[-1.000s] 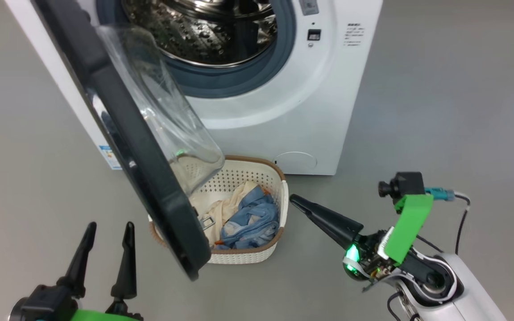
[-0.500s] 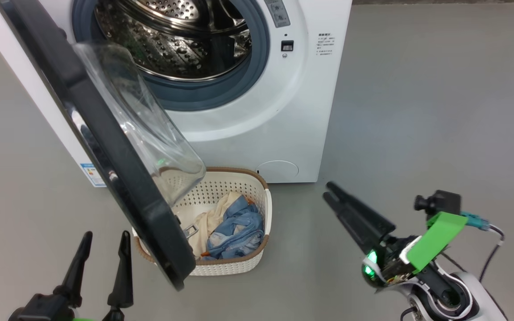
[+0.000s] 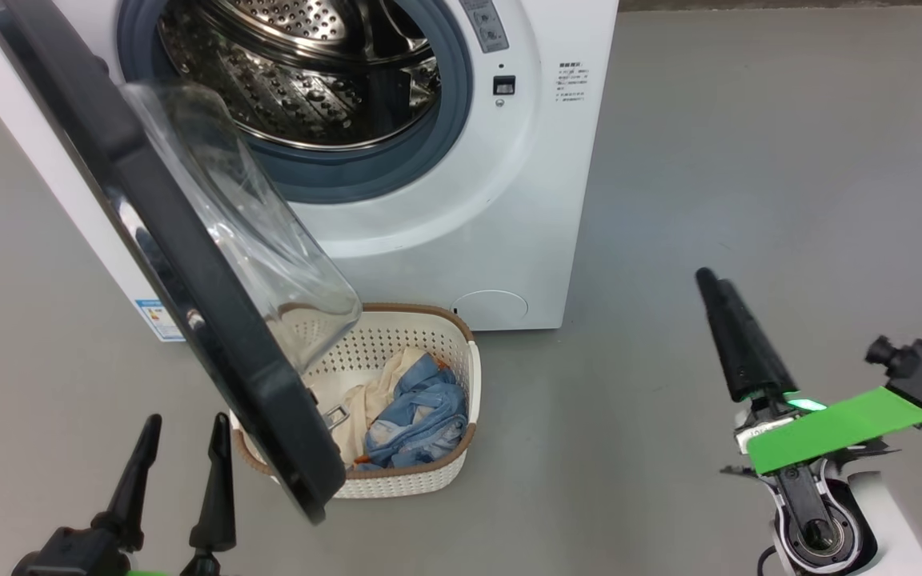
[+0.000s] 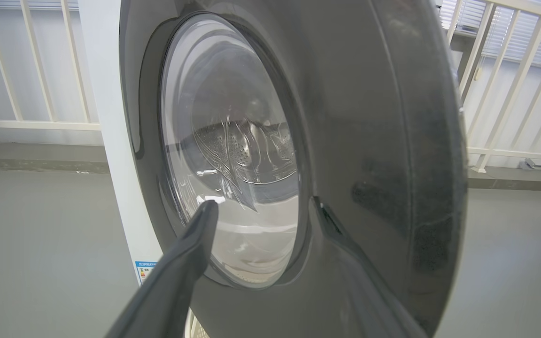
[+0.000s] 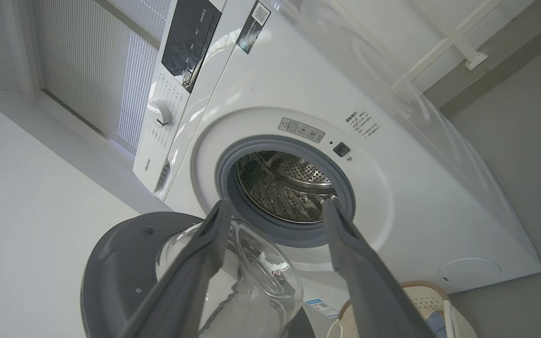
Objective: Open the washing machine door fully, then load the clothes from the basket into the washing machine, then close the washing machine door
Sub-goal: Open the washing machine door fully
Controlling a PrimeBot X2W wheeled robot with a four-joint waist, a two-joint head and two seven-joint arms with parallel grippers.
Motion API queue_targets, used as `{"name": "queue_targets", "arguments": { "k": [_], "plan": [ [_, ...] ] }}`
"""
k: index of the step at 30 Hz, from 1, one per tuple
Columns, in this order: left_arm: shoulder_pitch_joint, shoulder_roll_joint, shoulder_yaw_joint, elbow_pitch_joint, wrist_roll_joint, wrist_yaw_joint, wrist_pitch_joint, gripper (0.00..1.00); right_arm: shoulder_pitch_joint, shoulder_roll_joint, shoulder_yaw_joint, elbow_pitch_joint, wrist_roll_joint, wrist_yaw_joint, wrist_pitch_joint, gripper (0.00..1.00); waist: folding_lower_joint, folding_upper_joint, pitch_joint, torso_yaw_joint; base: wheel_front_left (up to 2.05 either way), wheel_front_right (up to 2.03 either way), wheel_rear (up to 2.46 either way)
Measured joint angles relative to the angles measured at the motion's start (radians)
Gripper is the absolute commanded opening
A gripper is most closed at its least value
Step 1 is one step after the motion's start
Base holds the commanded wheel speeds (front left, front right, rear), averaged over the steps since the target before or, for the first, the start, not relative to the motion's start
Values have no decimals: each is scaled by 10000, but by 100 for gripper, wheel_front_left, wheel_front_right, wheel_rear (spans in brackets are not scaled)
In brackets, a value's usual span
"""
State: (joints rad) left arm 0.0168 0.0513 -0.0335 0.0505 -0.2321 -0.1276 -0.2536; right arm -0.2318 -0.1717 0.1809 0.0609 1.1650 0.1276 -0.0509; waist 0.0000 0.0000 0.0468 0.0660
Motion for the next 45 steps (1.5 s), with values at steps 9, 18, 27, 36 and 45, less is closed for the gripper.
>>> {"name": "queue_targets", "arguments": {
  "k": [9, 18, 27, 36, 45],
  "plan": [
    [2, -19, 0, 0, -10, 0, 0, 100, 196, -368, -209, 59, -3593, 0, -1618, 100, 0, 0, -49, 4, 0, 0, 0],
    [218, -44, 107, -2, -10, 0, 0, 100, 1581, -102, -1189, -395, -7127, 2, -1925, 100, 0, 0, -101, -64, 0, 0, 0],
    [226, -54, 188, -59, 58, 0, 0, 100, 2847, 732, -1962, -706, -9239, 2, -1987, 100, 0, 0, -72, -192, 0, 0, 0],
    [230, -56, 211, 31, 115, 0, 0, 100, 2932, 982, -2362, -445, -9864, 2, -1987, 100, 0, 0, -42, -218, 0, 0, 0],
    [337, -58, 134, 173, 188, 0, 0, 100, 2688, 1106, -2604, 198, -10063, 2, -1987, 100, 0, 0, -57, -109, 0, 0, 0]
  ]
}}
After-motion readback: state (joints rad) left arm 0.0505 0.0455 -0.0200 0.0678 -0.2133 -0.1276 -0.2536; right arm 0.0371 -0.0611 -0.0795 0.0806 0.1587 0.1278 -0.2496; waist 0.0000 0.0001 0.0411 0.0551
